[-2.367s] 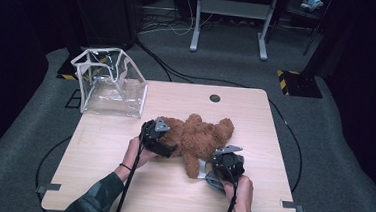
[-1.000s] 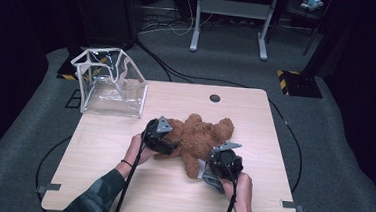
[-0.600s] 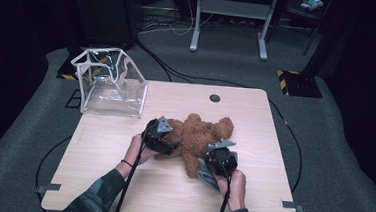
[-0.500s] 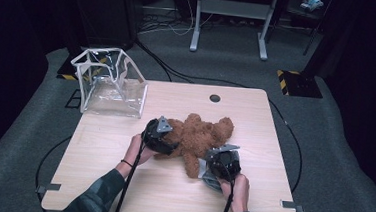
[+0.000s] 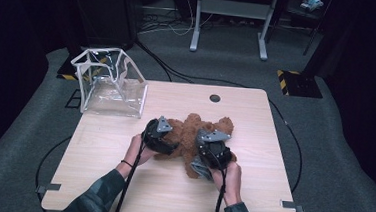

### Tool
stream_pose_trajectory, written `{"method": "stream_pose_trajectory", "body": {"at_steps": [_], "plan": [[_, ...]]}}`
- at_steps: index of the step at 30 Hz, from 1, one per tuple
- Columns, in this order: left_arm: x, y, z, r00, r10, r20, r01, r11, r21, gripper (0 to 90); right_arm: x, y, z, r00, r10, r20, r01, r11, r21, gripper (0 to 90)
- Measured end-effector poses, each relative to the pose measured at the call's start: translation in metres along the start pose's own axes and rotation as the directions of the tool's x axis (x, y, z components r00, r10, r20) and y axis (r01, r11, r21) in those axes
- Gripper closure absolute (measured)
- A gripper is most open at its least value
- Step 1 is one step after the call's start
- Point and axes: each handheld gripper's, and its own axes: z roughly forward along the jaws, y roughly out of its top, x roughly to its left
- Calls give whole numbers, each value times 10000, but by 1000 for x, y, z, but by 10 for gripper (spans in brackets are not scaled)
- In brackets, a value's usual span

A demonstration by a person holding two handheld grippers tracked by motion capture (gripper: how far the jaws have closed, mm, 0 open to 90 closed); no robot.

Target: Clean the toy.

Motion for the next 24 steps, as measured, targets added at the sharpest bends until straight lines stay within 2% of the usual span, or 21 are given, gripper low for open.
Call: {"method": "stream_pose_trajectory", "body": {"at_steps": [2, 3, 5, 7, 10, 11, 12, 13, 15, 16, 18, 21, 24], "plan": [[-1, 0, 0, 10000, 4, -49, -4, 10000, 43, 152, 0, -6, 16, 9999, 126, 57, -128, 9992, 382, 749], [-1, 0, 0, 10000, 24, -80, -23, 10000, 55, 152, -1, -10, 22, 9999, 160, 56, -162, 9993, 331, 751], [-2, 0, 1, 9999, -46, -141, 45, 10000, -8, 152, -1, -18, 26, 9993, 379, -8, -378, 9972, 651, 756], [-2, 1, 1, 9998, -71, -171, 72, 9999, 88, 153, -1, -27, 31, 9993, 353, 83, -360, 9929, 1138, 756], [-2, 0, 1, 9997, -182, -173, 183, 9998, 34, 153, -5, -44, 38, 9994, 285, 183, -317, 9776, 2078, 756], [-2, 0, 1, 9997, -188, -140, 188, 9998, 44, 153, -6, -48, 37, 9985, 516, 179, -543, 9736, 2217, 756], [-1, 1, 1, 9997, -212, -121, 213, 9997, 81, 153, -9, -50, 35, 9988, 486, -10, -474, 9785, 2008, 756], [-1, 1, 1, 9997, -187, -130, 189, 9997, 141, 153, -11, -49, 30, 9976, 674, -175, -634, 9827, 1738, 756], [0, 1, 0, 9998, -161, -108, 163, 9997, 181, 153, -11, -42, 17, 9953, 882, -412, -830, 9900, 1145, 755], [-1, 1, 1, 9997, -204, -134, 206, 9997, 144, 153, -10, -35, 10, 9953, 808, -540, -765, 9940, 776, 754], [-2, 2, 1, 9996, -227, -171, 230, 9996, 163, 153, -7, -25, 6, 9940, 938, -553, -918, 9950, 384, 753], [-2, 2, 1, 9994, -266, -206, 270, 9994, 217, 154, -1, -12, 16, 9956, 764, -546, -735, 9959, 535, 752], [-3, 2, 1, 9993, -293, -233, 300, 9991, 291, 154, 5, -13, 28, 9930, 861, -803, -804, 9942, 720, 753]]}}
